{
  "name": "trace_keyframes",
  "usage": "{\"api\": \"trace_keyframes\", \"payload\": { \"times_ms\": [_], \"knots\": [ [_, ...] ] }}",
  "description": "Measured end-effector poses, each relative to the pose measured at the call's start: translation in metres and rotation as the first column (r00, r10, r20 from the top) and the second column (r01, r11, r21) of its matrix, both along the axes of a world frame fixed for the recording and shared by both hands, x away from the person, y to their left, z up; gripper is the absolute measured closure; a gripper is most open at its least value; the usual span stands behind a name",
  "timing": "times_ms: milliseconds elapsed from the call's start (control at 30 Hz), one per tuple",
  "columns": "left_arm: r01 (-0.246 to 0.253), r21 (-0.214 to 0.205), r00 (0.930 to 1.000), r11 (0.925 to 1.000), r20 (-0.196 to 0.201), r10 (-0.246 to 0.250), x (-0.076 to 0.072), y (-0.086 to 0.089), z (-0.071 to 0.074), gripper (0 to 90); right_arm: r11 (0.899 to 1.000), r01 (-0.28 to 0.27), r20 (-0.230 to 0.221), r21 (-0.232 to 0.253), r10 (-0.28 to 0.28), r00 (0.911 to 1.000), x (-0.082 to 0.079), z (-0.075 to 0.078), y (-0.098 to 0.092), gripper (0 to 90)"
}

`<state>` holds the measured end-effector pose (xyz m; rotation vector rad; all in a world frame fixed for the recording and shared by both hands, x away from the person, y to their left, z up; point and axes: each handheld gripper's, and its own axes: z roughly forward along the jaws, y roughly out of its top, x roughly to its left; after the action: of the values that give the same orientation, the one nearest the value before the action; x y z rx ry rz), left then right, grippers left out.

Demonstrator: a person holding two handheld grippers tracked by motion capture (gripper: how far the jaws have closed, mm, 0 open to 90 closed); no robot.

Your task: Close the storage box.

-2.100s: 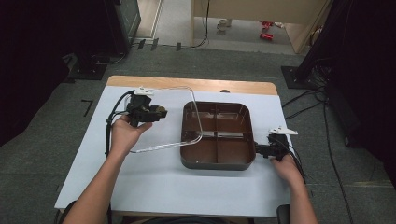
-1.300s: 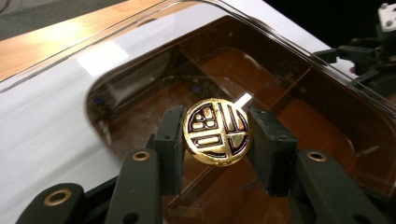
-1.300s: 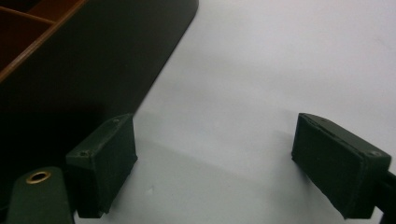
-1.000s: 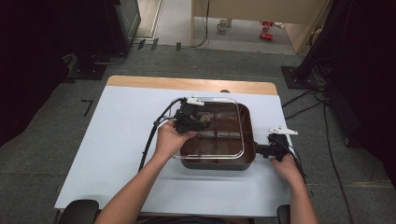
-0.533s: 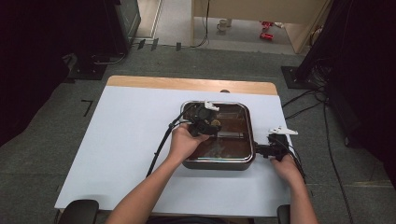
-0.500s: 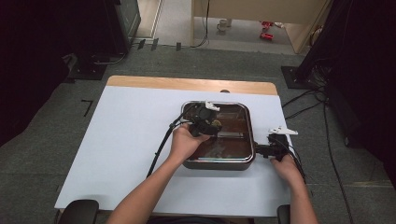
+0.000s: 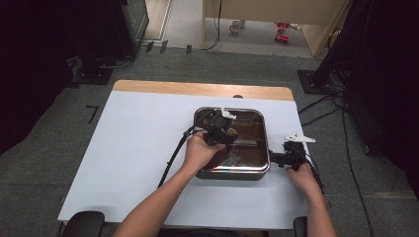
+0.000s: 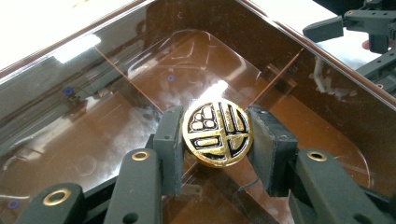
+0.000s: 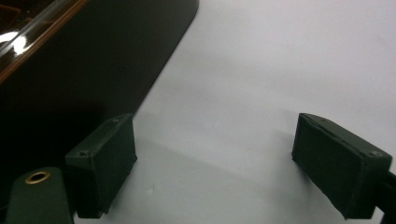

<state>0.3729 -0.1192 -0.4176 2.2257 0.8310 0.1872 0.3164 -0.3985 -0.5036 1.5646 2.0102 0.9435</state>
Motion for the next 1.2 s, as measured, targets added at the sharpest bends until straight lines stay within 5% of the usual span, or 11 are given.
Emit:
{"api": "trace_keyframes", "payload": {
  "times_ms": [300, 533, 700, 900, 1100, 1200],
  "knots": [
    [0.035, -0.079, 0.9987, 0.9963, -0.035, -0.038, 0.004, 0.01, 0.004, 42.0, 1.0, 0.0, 0.0, 0.0, 0.0, 1.0, 0.0, 0.0, 0.0, 13.2],
    [0.073, -0.037, 0.9973, 0.9967, -0.012, -0.073, 0.004, 0.014, 0.003, 28.2, 1.0, 0.0, 0.0, 0.0, 0.0, 1.0, 0.0, 0.0, 0.0, 13.2],
    [0.1, -0.045, 0.9947, 0.994, -0.019, -0.101, 0.003, 0.024, 0.008, 26.3, 1.0, 0.0, 0.001, 0.0, 0.0, 1.0, 0.0, 0.0, 0.0, 13.2],
    [0.127, -0.108, 0.9916, 0.9861, -0.014, -0.129, -0.003, 0.038, 0.019, 25.6, 1.0, 0.001, 0.001, 0.001, -0.001, 1.0, 0.0, 0.0, 0.0, 13.2],
    [0.113, -0.063, 0.9928, 0.9916, 0.047, -0.11, -0.012, 0.056, 0.024, 23.5, 1.0, 0.0, 0.0, 0.0, 0.0, 1.0, 0.0, 0.0, 0.0, 13.2],
    [0.109, -0.07, 0.9935, 0.9916, 0.041, -0.106, -0.015, 0.065, 0.025, 23.0, 1.0, -0.001, 0.002, -0.002, 0.001, 1.0, 0.0, 0.0, 0.0, 13.2]
  ]
}}
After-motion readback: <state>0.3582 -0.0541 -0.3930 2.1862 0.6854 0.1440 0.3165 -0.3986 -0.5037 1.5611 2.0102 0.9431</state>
